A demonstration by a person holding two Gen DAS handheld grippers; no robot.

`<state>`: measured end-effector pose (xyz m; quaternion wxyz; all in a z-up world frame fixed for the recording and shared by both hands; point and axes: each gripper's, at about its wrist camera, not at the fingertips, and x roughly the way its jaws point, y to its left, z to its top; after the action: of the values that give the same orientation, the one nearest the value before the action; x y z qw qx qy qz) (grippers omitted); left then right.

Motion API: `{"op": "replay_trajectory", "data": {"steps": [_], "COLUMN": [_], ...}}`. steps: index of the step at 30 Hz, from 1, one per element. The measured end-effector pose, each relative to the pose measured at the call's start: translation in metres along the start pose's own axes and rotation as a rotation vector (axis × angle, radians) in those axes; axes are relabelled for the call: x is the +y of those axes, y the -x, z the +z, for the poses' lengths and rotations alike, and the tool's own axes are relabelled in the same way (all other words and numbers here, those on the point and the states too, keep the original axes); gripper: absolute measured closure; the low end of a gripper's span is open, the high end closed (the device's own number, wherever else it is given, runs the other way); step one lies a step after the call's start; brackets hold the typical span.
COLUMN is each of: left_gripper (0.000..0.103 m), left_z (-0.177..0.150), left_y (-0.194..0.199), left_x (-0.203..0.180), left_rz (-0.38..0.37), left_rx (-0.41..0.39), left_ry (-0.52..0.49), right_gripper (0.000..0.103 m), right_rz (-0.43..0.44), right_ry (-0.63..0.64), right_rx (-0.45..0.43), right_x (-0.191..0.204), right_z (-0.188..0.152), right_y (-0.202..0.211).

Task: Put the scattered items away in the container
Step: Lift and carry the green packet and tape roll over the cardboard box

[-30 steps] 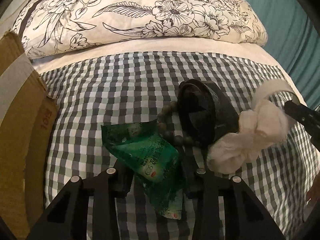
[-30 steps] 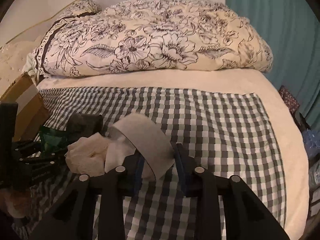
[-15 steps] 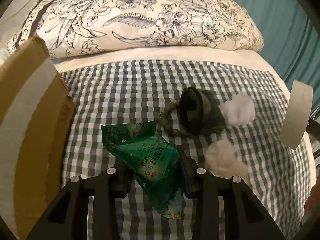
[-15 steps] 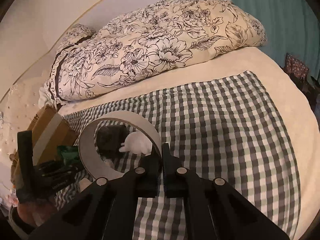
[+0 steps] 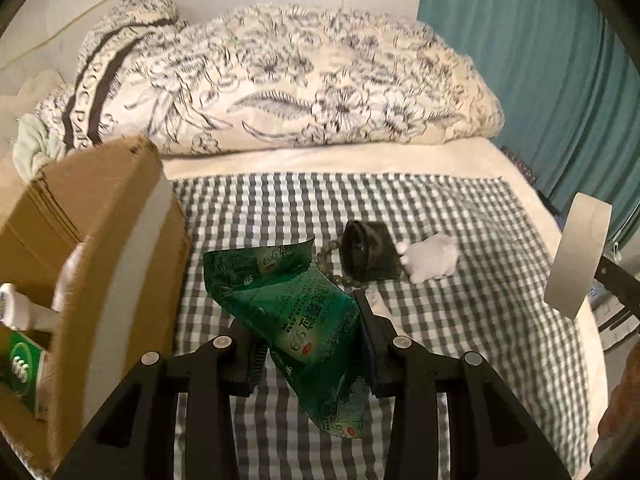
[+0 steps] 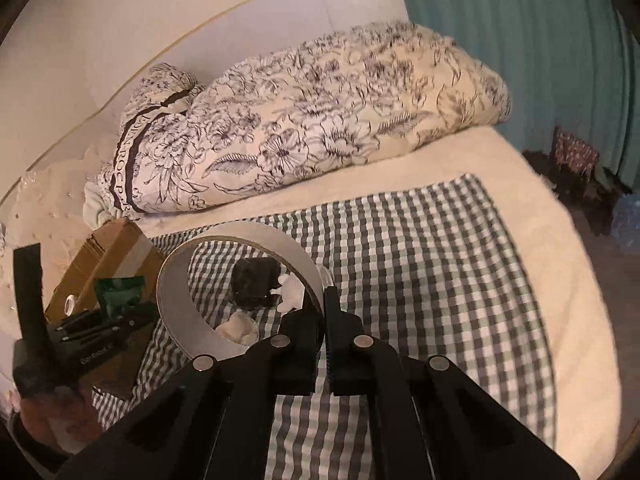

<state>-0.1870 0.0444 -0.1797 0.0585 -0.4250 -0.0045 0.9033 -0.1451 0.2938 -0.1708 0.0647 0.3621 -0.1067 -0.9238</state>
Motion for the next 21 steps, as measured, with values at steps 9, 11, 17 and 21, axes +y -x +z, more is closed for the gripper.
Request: {"op": "replay_trajectory", "data": {"steps": [9,11,17,21], "left_gripper": [0.064,0.064,0.064,0.064], "left_z": [-0.003,-0.005,-0.013,-0.018], "left_y": [0.072,0.087,0.130,0.154], "left_x": [0.006,0.009,0.017,0.023], "left_rz": [-0.006,-0.005,-0.002,0.003], "left_rx": [-0.088,-0.108,-0.164,-0.192], "left_ry": [0.010,0.016,0.030,0.040], "right_gripper": [0.100,0.100,0.100,0.100], "right_rz": [-0.096,-0.107,-0.139,-0.166], "right_ry": [0.106,0.120,0.165,0.201], "right_rx": [-0.071,-0.087,-0.130,-0.153], "right_x": [0.045,0.053,0.079,0.096], "right_z": [0.001,-0.001,-0.006,-0.012], "right_y": [0.064,0.077,0.113,0.132]}}
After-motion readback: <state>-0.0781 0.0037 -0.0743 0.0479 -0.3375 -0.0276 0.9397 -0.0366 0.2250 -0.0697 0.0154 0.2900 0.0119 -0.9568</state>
